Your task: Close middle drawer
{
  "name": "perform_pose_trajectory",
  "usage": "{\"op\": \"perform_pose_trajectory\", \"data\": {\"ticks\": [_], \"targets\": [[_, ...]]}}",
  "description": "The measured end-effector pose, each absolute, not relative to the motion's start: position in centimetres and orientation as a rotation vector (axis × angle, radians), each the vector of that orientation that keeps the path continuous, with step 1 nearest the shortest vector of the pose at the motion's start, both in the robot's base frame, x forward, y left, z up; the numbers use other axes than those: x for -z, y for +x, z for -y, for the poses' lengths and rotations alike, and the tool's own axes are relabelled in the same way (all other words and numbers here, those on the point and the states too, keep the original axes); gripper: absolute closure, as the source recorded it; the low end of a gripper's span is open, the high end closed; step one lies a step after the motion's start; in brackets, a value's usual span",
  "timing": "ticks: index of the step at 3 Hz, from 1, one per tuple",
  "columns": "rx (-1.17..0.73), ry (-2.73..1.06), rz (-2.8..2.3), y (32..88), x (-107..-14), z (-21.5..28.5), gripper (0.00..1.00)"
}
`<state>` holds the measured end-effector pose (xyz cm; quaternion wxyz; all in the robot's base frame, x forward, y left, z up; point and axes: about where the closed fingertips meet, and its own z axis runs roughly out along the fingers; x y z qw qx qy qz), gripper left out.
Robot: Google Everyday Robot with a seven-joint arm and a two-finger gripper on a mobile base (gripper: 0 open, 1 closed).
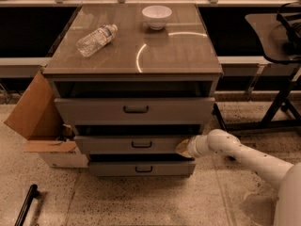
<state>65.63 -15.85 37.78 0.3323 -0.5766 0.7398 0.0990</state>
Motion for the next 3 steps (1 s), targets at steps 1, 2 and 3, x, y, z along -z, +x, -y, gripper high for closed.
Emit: {"op": "perform_pose_trajectory", "data": {"ticks": [1, 2, 3], "targets": [[-0.268, -1.531, -1.932, 66.6, -37.8, 15.7, 1.00], [-0.234, -1.562, -1.852, 64.9, -40.6, 15.7, 1.00], [-0.252, -1.614, -1.766, 59.4, -43.3, 15.1, 1.00]]}}
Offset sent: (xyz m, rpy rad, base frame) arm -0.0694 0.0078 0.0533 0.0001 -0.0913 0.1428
